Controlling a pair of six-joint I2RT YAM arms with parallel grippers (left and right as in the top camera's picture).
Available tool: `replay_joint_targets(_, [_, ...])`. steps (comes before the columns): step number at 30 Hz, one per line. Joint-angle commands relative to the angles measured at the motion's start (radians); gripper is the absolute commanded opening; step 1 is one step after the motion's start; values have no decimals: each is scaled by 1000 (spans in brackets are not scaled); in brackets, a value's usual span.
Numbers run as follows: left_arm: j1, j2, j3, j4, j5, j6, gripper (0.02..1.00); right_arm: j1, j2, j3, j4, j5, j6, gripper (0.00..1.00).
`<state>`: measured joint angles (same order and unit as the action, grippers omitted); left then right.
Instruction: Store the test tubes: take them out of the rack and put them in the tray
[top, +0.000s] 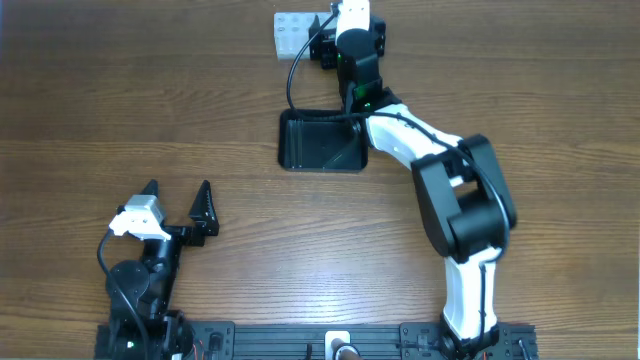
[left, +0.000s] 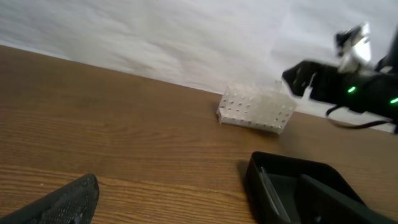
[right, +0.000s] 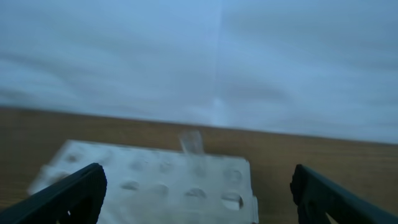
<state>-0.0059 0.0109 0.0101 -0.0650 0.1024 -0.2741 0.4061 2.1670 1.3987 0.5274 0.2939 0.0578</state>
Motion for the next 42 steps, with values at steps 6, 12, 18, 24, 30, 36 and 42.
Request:
replay_joint_targets(6, [4, -5, -4, -3, 12, -7, 1000, -22, 146, 216, 11, 47, -37, 945])
replay_joint_targets(12, [4, -5, -4, -3, 12, -7, 1000, -34, 197, 279, 4, 10, -37, 928])
replay_joint_targets(18, [4, -5, -4, -3, 12, -7, 1000, -48, 206, 279, 2, -42, -37, 875])
replay_joint_targets(24, [4, -5, -4, -3, 12, -7, 998, -48, 217, 279, -11, -61, -37, 836])
replay_joint_targets(30, [4, -5, -4, -3, 12, -7, 1000, -44, 224, 279, -11, -69, -36, 776])
replay_joint_targets(36, [4, -5, -4, -3, 12, -7, 1000, -42, 224, 279, -23, -106, -36, 713])
replay_joint_targets(42, [4, -5, -4, -3, 12, -7, 1000, -38, 224, 279, -23, -106, -36, 643])
